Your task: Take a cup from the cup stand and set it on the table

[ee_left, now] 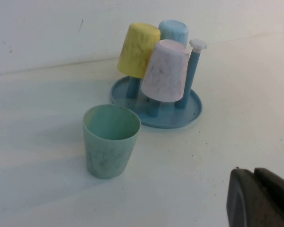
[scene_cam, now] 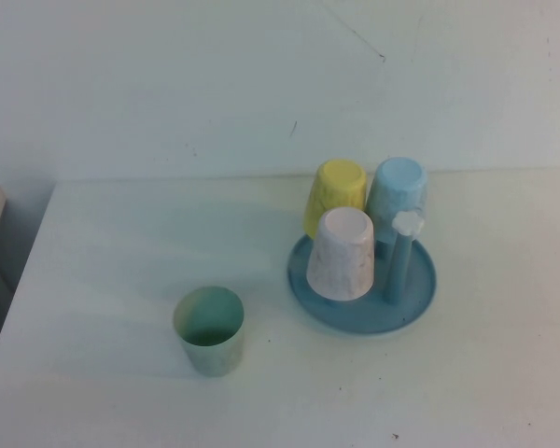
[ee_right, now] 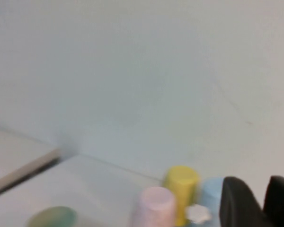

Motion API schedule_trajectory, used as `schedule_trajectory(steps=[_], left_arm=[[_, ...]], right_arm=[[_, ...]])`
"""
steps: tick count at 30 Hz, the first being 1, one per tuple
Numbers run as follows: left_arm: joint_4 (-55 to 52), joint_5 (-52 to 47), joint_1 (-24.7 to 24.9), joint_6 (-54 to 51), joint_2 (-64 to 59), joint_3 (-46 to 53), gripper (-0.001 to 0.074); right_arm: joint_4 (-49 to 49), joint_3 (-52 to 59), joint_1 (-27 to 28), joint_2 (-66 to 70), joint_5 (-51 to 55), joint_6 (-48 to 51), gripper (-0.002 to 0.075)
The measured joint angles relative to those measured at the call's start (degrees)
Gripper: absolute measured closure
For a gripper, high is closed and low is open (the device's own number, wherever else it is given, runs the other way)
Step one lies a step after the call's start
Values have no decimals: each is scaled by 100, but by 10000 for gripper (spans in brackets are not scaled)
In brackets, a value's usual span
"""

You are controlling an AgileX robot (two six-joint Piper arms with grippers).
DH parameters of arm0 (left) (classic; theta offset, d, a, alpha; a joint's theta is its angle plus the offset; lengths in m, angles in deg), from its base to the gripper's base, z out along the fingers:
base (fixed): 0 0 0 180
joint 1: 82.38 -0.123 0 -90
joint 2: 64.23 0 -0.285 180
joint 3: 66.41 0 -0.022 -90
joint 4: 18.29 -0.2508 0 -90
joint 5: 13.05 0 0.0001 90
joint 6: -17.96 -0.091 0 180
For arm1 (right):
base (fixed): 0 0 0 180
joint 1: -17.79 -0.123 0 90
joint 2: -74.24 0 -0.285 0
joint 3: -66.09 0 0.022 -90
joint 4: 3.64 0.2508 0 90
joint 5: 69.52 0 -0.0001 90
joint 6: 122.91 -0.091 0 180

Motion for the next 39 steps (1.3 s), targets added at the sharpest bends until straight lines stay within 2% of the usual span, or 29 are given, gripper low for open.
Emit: schedule_trajectory(steps=[4, 11, 17, 19, 22, 24, 25, 26, 29, 31, 34, 39], left_arm=[[0, 0, 0, 0, 0, 0, 736], [9, 0, 0, 0, 0, 22, 736], [9, 0, 0, 0, 0, 22, 736], [9, -5, 0, 0, 0, 22, 736], [9, -5, 0, 2, 0, 22, 736], [9, -5, 0, 2, 0, 22, 736], [9, -5, 0, 2, 0, 22, 736], [9, -5, 0, 2, 0, 22, 736], [9, -5, 0, 2, 0, 22, 736], [9, -5, 0, 2, 0, 22, 736], [9, -5, 0, 2, 0, 22, 736], [9, -14, 0, 2, 0, 22, 736]], right_arm=[[10, 237, 0, -115, -1186, 648, 596], [-330, 611, 0, -1238, -2078, 1644, 596], [-241, 1163, 0, -1775, -2470, 1811, 596], [-455, 1412, 0, -1852, -2590, 1591, 596], [-2122, 1866, 0, -2066, -2919, -227, 596], [-4144, 2232, 0, -2145, -3056, -2448, 596], [-4850, 2314, 0, -2154, -3026, -3253, 596], [-5634, 2358, 0, -2183, -2878, -4190, 596], [-7304, 2381, 0, -2390, -2068, -6058, 596], [-8134, 2381, 0, -2463, -1623, -6714, 596], [-8805, 2381, 0, -2486, -1166, -7082, 596], [-9052, 2381, 0, -2495, -903, -7123, 596]])
